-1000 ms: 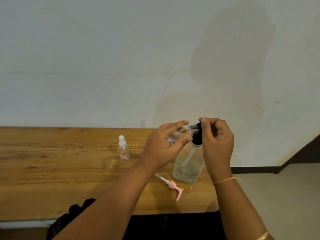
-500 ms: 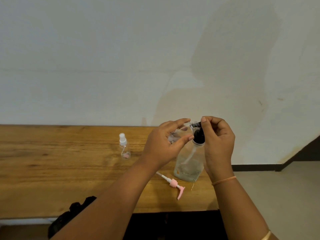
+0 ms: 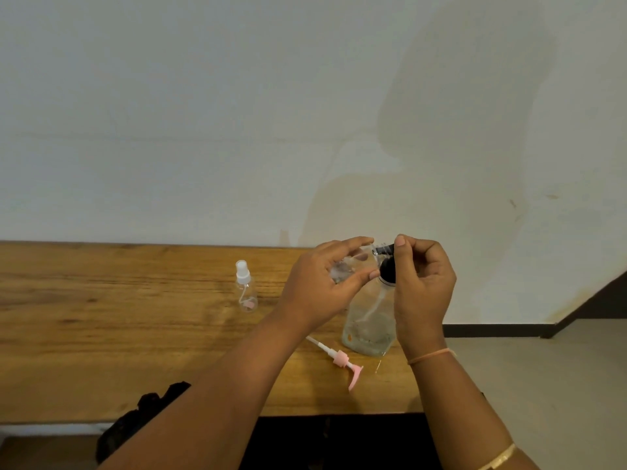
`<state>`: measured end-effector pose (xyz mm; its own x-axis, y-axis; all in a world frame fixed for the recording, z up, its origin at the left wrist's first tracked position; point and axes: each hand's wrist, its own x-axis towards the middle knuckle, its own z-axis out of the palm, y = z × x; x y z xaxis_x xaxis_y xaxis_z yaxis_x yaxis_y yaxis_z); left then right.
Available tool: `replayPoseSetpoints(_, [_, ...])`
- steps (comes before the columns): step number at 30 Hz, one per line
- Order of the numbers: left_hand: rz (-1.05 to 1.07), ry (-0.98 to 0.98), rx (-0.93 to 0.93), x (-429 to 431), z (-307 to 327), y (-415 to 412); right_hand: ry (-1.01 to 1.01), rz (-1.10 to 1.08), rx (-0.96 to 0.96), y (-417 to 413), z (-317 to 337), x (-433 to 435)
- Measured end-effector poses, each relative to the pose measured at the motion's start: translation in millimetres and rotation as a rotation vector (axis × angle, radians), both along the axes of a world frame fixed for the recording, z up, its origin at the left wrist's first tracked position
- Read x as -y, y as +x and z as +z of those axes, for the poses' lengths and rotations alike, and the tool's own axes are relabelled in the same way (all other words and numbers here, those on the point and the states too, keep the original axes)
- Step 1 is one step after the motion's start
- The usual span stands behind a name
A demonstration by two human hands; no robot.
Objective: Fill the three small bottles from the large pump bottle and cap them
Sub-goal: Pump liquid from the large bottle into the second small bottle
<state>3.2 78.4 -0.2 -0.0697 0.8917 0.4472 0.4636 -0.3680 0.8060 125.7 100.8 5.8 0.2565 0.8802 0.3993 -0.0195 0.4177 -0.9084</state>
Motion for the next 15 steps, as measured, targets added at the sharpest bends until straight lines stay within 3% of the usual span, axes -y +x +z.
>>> replayPoseSetpoints(6, [0.035,0.063,-0.032,1,4,2,-0.040,0.061,-0.100,3,14,0])
replayPoseSetpoints(15, [0.007,-0.004,-0.040,2,-1,-2,0.039,-0.031,0.109,3,-3,0])
